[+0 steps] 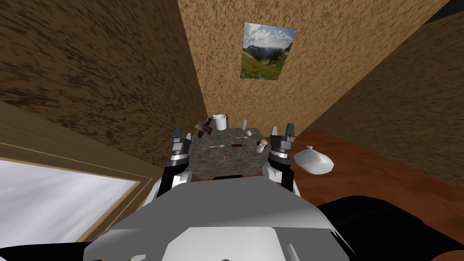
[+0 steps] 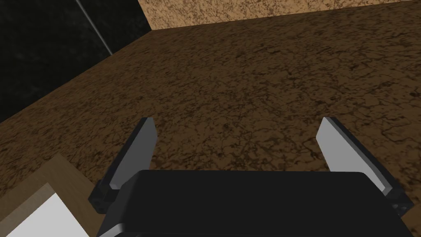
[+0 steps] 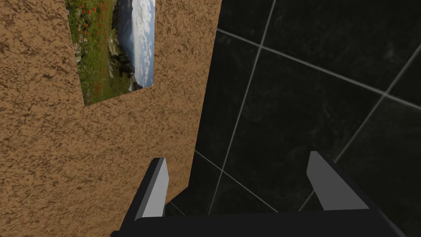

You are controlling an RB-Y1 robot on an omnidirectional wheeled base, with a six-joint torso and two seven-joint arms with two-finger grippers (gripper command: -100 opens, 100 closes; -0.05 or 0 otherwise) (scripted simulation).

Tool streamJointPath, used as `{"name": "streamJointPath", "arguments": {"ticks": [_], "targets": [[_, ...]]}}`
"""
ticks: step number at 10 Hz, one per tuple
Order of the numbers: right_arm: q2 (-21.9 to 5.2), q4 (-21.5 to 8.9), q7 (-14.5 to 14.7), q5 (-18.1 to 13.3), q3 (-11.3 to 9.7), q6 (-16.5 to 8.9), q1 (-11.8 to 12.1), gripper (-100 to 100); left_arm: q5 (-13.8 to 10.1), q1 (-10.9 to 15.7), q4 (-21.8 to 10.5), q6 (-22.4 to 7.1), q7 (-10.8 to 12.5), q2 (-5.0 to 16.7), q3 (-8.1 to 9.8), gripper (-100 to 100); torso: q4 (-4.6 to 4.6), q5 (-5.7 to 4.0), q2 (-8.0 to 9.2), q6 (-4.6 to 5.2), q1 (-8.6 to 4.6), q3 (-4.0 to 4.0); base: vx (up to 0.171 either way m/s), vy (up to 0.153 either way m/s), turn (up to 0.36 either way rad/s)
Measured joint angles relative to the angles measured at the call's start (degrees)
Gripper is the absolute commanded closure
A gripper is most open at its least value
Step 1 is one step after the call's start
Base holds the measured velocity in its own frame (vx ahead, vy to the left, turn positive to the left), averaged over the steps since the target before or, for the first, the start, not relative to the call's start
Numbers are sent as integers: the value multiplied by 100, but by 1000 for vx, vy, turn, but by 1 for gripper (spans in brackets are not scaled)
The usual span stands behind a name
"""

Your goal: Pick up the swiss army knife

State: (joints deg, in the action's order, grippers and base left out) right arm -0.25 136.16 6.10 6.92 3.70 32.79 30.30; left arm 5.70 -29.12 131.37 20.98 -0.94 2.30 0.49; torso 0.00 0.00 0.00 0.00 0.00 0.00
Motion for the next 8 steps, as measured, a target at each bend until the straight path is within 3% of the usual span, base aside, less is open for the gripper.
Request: {"name": "streamJointPath", "arguments": {"ticks": [8], "targets": [[-1161, -278, 150, 53, 21, -217, 315, -100, 0, 0, 0, 0, 0, 0, 0, 0, 1, -2, 5, 0, -7, 3, -21, -19, 94]]}}
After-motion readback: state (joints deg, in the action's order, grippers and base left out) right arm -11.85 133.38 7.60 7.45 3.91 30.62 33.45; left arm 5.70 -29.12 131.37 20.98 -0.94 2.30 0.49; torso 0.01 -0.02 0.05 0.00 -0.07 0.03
